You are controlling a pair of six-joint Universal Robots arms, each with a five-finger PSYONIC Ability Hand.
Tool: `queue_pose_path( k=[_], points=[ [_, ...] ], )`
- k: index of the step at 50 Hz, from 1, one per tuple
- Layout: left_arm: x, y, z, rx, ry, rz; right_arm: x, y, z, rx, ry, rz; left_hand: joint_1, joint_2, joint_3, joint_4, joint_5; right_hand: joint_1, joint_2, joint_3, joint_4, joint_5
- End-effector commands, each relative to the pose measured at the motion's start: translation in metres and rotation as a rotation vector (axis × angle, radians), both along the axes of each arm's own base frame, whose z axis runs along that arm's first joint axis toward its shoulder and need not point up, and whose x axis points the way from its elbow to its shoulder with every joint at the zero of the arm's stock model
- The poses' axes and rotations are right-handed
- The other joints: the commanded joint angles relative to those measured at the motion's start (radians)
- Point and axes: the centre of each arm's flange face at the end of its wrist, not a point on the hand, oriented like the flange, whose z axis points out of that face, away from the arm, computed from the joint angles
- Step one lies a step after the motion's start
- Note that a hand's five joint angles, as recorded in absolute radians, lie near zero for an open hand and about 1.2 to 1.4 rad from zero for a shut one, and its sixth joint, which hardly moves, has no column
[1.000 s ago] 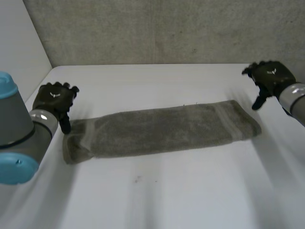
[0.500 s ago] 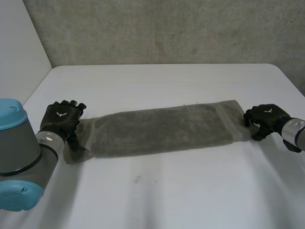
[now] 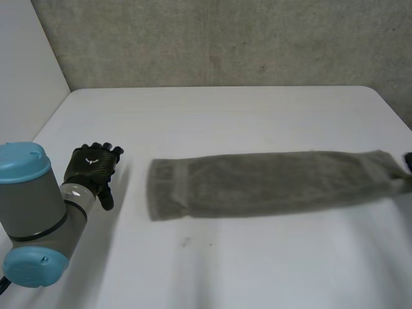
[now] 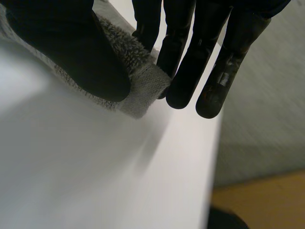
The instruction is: Fold the laundry
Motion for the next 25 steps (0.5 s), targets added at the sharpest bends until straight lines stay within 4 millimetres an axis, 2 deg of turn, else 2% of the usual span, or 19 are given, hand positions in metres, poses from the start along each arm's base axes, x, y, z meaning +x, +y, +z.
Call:
queue_pose_path(
  k=[1, 3, 4, 5, 6, 8, 9, 11, 12, 14, 15, 16, 17, 19, 20, 22, 23, 24, 25],
  points=[
    [0.0, 0.002, 0.001, -0.001, 0.0, -0.001, -0.032, -0.002, 0.012, -0.019, 0.102, -0.083, 0.001, 0.015, 0.012, 0.012, -0.015, 0.452, 0.221, 0.211, 0.206, 0.245],
    [0.0, 0.002, 0.002, -0.002, 0.001, -0.001, -0.03, -0.001, 0.027, -0.063, 0.086, -0.091, 0.001, 0.015, 0.012, 0.012, -0.015, 0.452, 0.221, 0.211, 0.206, 0.245],
    [0.0, 0.003, 0.003, -0.004, 0.001, -0.003, -0.03, -0.001, 0.027, -0.063, 0.086, -0.091, 0.001, 0.015, 0.012, 0.012, -0.015, 0.452, 0.221, 0.211, 0.206, 0.245],
    [0.0, 0.003, 0.003, -0.004, 0.001, -0.003, -0.023, 0.0, 0.038, -0.094, 0.068, -0.083, 0.001, 0.015, 0.012, 0.012, -0.015, 0.452, 0.221, 0.211, 0.206, 0.245],
    [0.0, 0.003, 0.003, -0.005, 0.002, -0.004, -0.023, 0.0, 0.038, -0.095, 0.068, -0.083, -0.002, 0.012, 0.009, 0.009, -0.018, 0.452, 0.221, 0.211, 0.206, 0.245],
    [-0.001, 0.004, 0.004, -0.007, 0.002, -0.007, 0.021, 0.007, 0.059, -0.161, 0.024, 0.011, -0.002, 0.012, 0.009, 0.009, -0.018, 0.452, 0.221, 0.211, 0.206, 0.245],
    [-0.002, 0.005, 0.005, -0.008, 0.002, -0.009, 0.021, 0.007, 0.059, -0.161, 0.024, 0.012, -0.002, 0.012, 0.009, 0.009, -0.018, 0.452, 0.221, 0.211, 0.206, 0.245],
    [-0.002, 0.005, 0.006, -0.011, 0.005, -0.008, 0.068, 0.016, 0.068, -0.217, -0.015, 0.127, -0.005, 0.009, 0.006, 0.006, -0.021, 0.452, 0.221, 0.211, 0.206, 0.245],
    [-0.002, 0.005, 0.007, -0.014, 0.006, -0.008, 0.068, 0.016, 0.068, -0.217, -0.015, 0.128, -0.005, 0.009, 0.006, 0.006, -0.021, 0.452, 0.221, 0.211, 0.206, 0.245],
    [-0.001, 0.006, 0.008, -0.017, 0.007, -0.008, 0.121, 0.033, 0.078, -0.3, -0.043, 0.284, -0.005, 0.009, 0.006, 0.006, -0.021, 0.452, 0.221, 0.211, 0.206, 0.245],
    [-0.001, 0.007, 0.007, -0.014, 0.006, -0.008, 0.121, 0.033, 0.078, -0.301, -0.044, 0.285, -0.005, 0.009, 0.006, 0.006, -0.021, 0.452, 0.221, 0.211, 0.206, 0.245],
    [-0.001, 0.007, 0.007, -0.014, 0.006, -0.008, 0.152, 0.048, 0.08, -0.333, -0.06, 0.39, -0.005, 0.009, 0.006, 0.006, -0.021, 0.452, 0.221, 0.211, 0.206, 0.245],
    [-0.001, 0.007, 0.008, -0.015, 0.007, -0.01, 0.153, 0.049, 0.08, -0.333, -0.06, 0.391, -0.005, 0.009, 0.006, 0.006, -0.021, 0.452, 0.221, 0.211, 0.206, 0.245],
    [0.0, 0.008, 0.009, -0.017, 0.007, -0.008, 0.207, 0.082, 0.082, -0.39, -0.093, 0.6, -0.005, 0.009, 0.006, 0.006, -0.021, 0.452, 0.221, 0.211, 0.206, 0.245],
    [-0.001, 0.008, 0.01, -0.019, 0.008, -0.01, 0.207, 0.082, 0.082, -0.39, -0.093, 0.601, -0.005, 0.009, 0.006, 0.006, -0.021, 0.452, 0.221, 0.211, 0.206, 0.245],
    [0.0, 0.009, 0.01, -0.018, 0.008, -0.01, 0.25, 0.116, 0.073, -0.403, -0.129, 0.78, -0.005, 0.009, 0.006, 0.006, -0.021, 0.452, 0.221, 0.211, 0.206, 0.245],
    [0.0, 0.01, 0.009, -0.014, 0.006, -0.01, 0.251, 0.116, 0.073, -0.403, -0.129, 0.781, -0.005, 0.009, 0.006, 0.006, -0.021, 0.452, 0.221, 0.211, 0.206, 0.245],
    [0.0, 0.01, 0.009, -0.014, 0.006, -0.01, 0.27, 0.133, 0.06, -0.378, -0.145, 0.859, -0.005, 0.009, 0.006, 0.006, -0.021, 0.452, 0.221, 0.211, 0.206, 0.245],
    [0.0, 0.011, 0.008, -0.012, 0.006, -0.01, 0.27, 0.133, 0.06, -0.377, -0.145, 0.86, -0.005, 0.009, 0.006, 0.006, -0.021, 0.452, 0.221, 0.211, 0.206, 0.245]
  ],
)
